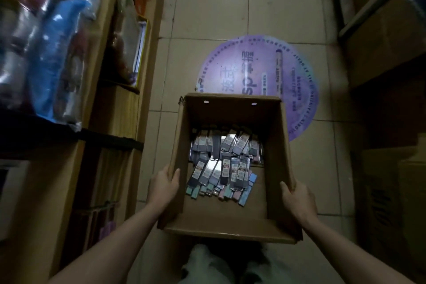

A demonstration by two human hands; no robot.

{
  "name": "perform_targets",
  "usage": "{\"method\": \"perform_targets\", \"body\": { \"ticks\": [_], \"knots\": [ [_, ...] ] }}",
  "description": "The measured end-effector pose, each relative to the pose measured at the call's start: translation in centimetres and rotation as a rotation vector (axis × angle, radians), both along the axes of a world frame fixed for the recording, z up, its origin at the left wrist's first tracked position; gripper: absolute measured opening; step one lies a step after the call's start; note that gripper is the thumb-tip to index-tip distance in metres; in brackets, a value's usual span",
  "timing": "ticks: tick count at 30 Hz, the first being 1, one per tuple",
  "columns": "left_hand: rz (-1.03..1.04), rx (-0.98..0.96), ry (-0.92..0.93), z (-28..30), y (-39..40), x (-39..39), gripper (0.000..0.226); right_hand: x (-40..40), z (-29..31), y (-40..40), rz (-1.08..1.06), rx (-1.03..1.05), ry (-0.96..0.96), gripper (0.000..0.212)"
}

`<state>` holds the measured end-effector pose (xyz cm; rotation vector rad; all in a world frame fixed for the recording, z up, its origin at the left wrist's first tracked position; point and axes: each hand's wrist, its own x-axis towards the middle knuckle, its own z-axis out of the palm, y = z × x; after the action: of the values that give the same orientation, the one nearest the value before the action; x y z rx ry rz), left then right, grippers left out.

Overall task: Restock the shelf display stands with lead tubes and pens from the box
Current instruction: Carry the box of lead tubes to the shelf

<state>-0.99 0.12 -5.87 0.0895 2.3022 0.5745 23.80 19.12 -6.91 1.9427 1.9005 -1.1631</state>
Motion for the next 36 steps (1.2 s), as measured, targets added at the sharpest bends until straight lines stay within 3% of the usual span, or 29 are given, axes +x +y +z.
{"method": "perform_targets", "body": {
  "ticks": [5, 9, 13, 18, 27, 36],
  "knots": [
    [-0.04, 0.001, 0.022, 14.4, -1.6, 0.3, 0.046, 0.7, 13.9, -1.0, 0.0, -0.052, -0.033, 0.025],
    [-0.101, 0.053, 0.059, 26.1, -2.1, -0.5, 0.019, 0.4, 26.3, -1.1, 0.019, -0.061, -0.006, 0.021],
    [-0.161, 0.085, 0.138, 35.3, -1.5, -1.7, 0.022, -0.2, 36.4, -0.9, 0.005, -0.019, 0.03, 0.023],
    [-0.191, 0.11, 0.172, 43.1, 0.3, -3.7, 0.045, -1.7, 45.0, 0.4, -0.029, 0.057, 0.058, 0.012],
    [-0.227, 0.185, 0.202, 50.1, 8.5, -7.4, 0.031, -4.6, 51.3, 7.7, -0.093, 0.174, 0.081, 0.026],
    [-0.233, 0.164, 0.205, 52.6, 24.1, -15.8, 0.032, -13.0, 53.6, 23.8, -0.007, 0.188, 0.052, 0.026]
  ]
}}
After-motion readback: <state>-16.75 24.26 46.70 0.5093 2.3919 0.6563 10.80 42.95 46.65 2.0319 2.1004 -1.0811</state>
